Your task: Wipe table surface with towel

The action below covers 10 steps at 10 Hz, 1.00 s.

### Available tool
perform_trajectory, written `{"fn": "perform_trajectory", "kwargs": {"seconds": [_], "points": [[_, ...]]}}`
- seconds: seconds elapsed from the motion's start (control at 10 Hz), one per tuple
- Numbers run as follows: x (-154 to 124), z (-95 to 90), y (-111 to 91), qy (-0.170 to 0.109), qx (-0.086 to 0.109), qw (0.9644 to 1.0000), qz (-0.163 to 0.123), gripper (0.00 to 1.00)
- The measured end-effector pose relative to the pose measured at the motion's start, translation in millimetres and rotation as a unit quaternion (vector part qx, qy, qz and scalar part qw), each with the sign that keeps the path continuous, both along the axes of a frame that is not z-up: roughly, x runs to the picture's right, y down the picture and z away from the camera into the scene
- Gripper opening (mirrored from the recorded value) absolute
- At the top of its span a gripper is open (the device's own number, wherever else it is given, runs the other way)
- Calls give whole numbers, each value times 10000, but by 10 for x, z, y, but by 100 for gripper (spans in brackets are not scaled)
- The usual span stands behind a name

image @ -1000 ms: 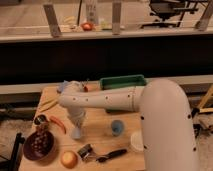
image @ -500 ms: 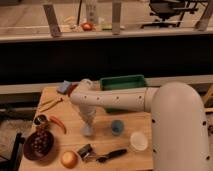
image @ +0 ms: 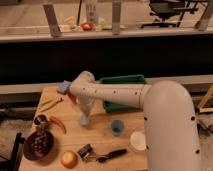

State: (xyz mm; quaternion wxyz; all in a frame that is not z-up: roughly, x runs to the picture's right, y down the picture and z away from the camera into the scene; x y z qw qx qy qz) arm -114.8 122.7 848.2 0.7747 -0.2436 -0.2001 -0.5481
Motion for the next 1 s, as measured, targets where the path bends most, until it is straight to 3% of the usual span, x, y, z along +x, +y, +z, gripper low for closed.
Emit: {"fn": "perform_trajectory", "kwargs": {"seconds": [0.2,0.5,0.7,1.0], "points": [[-244,-56,56,-323,-10,9992,-231,0],[-412,-250,407,-650,-149,9943,-831,0],[-348,-337,650,-646,-292,9908,-1150,0],[33,-255,707,-333,-395,9933,-1037,0]]}}
